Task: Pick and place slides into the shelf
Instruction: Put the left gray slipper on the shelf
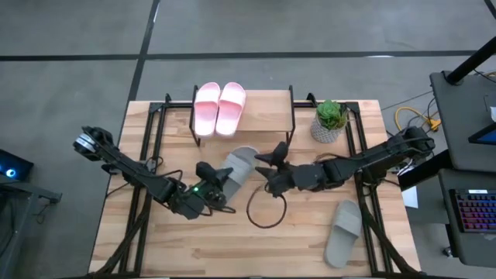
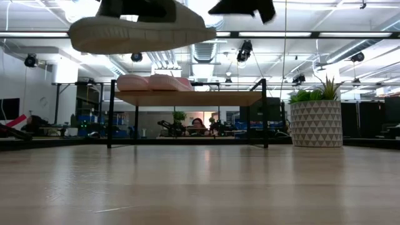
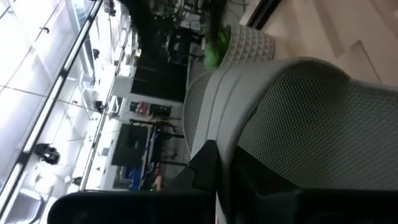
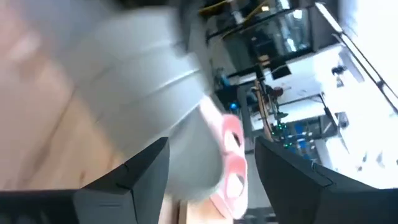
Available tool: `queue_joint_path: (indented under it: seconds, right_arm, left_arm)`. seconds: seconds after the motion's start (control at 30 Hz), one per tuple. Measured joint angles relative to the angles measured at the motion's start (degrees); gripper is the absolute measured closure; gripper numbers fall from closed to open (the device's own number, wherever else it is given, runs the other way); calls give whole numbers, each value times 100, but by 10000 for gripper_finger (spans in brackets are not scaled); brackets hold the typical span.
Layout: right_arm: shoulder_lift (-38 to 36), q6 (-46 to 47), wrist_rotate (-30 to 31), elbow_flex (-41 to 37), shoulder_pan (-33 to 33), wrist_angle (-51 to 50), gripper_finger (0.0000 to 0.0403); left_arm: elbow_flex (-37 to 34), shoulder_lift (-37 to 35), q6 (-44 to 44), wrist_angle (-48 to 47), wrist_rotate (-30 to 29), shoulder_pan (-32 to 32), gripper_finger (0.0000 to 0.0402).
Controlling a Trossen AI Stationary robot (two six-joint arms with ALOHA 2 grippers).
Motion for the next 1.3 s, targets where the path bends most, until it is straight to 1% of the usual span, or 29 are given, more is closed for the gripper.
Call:
queue_joint_path:
  seconds: [0.1, 0.17, 0.23, 0.3, 0.37, 0.43, 0.6, 0.73, 0.87, 0.97, 1.07, 1.17, 1.3]
  right_arm:
    - [0, -335, 9, 0, 77, -514, 177]
    - [-2, -442, 9, 0, 139, -677, 177]
    - [-4, -482, 4, 0, 190, -700, 177]
    - [-12, -502, 1, 0, 202, -668, 177]
    - [-15, -597, 3, 0, 199, -621, 177]
    - [-15, -655, 3, 0, 197, -608, 177]
    - [-15, -693, -3, 0, 198, -491, 177]
    - [-17, -549, -247, 0, 197, -315, 187]
    - [-20, -521, -623, 0, 202, -335, 221]
    - [11, -477, -694, 0, 188, -338, 259]
    - [20, -254, -746, -7, 186, -385, 309]
    - [6, -266, -754, -9, 188, -435, 368]
    - [-43, -285, -738, -9, 188, -371, 371]
  left_arm:
    - [-28, -159, 0, 0, 20, 8, 402]
    - [-60, -293, -6, -9, 31, 10, 402]
    - [-88, -436, -22, -4, 193, 14, 402]
    - [-101, -580, -144, -2, 583, 21, 402]
    - [-103, -717, -326, 2, 1225, 35, 401]
    - [-103, -782, -368, 40, 1642, 39, 401]
    - [-85, -794, -286, 168, 1749, 48, 401]
    - [-99, -796, -283, 174, 1768, 57, 401]
    - [-104, -798, -289, 162, 1813, 63, 401]
    - [-87, -803, -295, 152, 1846, 63, 401]
    - [-102, -807, -318, 148, 1861, 70, 401]
    - [-104, -809, -333, 147, 1861, 73, 402]
    - [-72, -845, -458, 145, 1856, 72, 393]
